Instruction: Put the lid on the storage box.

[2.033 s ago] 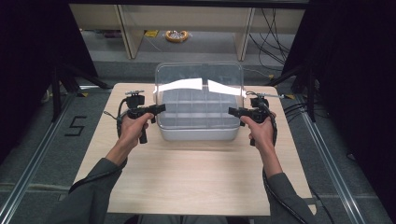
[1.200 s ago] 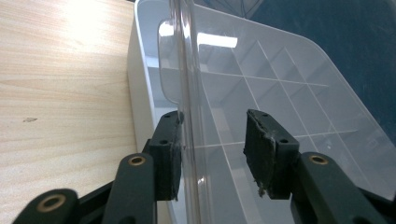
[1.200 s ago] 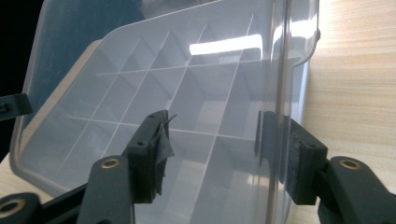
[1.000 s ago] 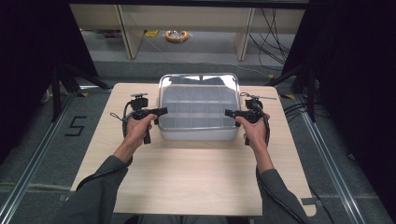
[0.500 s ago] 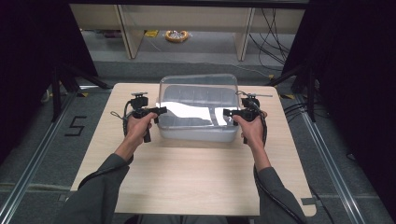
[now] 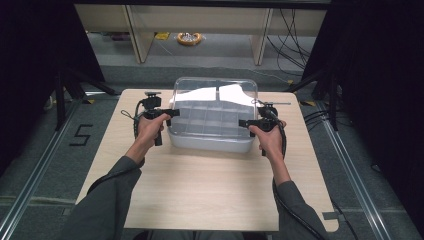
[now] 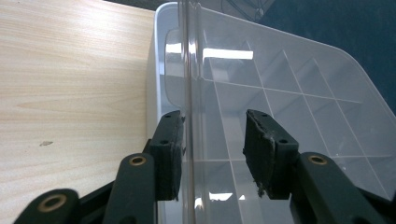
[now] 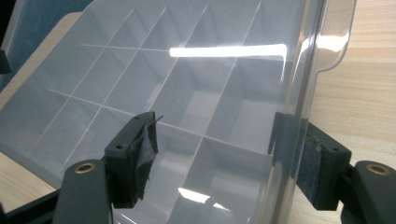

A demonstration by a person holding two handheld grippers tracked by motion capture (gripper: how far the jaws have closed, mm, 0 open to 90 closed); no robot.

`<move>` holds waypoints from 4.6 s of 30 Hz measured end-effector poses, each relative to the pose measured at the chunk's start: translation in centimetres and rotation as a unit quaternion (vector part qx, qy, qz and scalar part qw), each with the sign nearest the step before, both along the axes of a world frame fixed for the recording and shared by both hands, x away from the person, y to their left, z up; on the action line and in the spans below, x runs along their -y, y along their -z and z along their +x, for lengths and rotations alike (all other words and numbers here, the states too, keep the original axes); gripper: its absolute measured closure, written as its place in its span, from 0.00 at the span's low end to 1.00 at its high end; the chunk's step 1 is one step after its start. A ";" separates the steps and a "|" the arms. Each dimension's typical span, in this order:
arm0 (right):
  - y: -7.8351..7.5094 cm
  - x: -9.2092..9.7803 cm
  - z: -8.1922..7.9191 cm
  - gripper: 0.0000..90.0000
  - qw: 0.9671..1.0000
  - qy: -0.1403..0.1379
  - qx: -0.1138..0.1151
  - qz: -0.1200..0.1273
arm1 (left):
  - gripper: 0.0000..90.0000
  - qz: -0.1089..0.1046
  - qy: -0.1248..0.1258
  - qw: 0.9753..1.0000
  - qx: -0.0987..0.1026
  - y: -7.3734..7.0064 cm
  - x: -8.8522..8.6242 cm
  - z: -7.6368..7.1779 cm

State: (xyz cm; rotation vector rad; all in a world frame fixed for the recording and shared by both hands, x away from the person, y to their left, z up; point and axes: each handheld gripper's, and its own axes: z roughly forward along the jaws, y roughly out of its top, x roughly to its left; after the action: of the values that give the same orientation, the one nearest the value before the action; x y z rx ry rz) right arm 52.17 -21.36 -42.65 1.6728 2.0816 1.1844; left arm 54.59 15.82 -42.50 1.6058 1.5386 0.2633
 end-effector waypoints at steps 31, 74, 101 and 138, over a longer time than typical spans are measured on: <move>1.0 -0.3 -0.4 0.39 0.998 0.020 -0.012 -0.054 | 0.63 0.045 -0.009 0.999 0.006 1.2 0.6 0.3; 1.1 1.6 -0.6 0.38 1.000 0.017 0.009 0.013 | 0.48 0.007 0.020 1.000 0.002 1.6 -1.1 -2.2; 0.2 1.2 -6.8 0.33 0.999 -0.016 0.041 0.013 | 0.35 -0.008 0.095 0.993 0.070 0.6 -0.9 -10.1; 2.3 -0.1 -12.1 0.21 0.995 -0.087 0.026 0.028 | 0.23 0.018 0.208 0.975 0.074 5.1 0.5 -18.0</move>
State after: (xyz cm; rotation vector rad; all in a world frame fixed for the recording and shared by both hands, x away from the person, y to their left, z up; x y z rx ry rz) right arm 40.05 -21.27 -45.00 1.4921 2.2190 1.3343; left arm 36.55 15.33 -47.64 1.8474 1.0599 0.1756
